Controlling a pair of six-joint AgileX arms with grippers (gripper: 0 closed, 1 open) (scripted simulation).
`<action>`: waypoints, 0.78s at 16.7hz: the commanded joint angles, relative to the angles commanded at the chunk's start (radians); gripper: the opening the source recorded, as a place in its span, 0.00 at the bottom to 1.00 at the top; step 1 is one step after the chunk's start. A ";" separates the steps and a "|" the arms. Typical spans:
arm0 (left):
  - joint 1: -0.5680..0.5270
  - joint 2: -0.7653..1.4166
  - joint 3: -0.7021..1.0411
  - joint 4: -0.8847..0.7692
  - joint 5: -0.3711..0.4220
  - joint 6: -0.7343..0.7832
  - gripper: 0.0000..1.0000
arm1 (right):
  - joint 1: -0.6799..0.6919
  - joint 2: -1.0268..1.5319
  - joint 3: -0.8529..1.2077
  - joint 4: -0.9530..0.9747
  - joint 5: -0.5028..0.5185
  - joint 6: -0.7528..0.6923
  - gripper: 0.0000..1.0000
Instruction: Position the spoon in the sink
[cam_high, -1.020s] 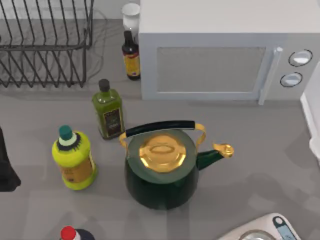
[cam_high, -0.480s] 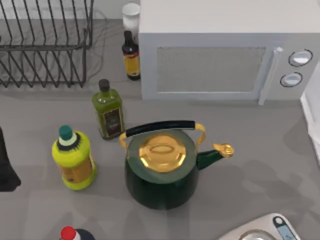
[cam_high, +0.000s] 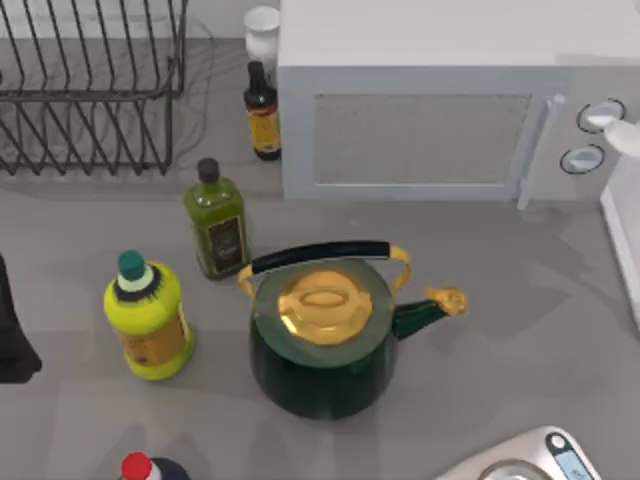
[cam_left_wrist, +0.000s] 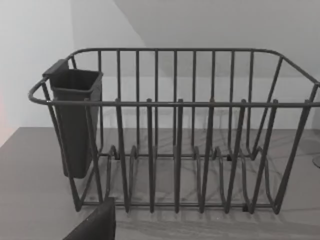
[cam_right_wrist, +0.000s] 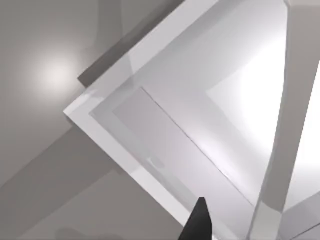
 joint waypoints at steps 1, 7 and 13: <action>0.000 0.000 0.000 0.000 0.000 0.000 1.00 | -0.006 0.078 0.117 -0.034 0.000 -0.005 0.00; 0.000 0.000 0.000 0.000 0.000 0.000 1.00 | -0.042 0.476 0.733 -0.195 0.002 -0.022 0.00; 0.000 0.000 0.000 0.000 0.000 0.000 1.00 | -0.062 0.677 1.025 -0.258 0.001 -0.022 0.00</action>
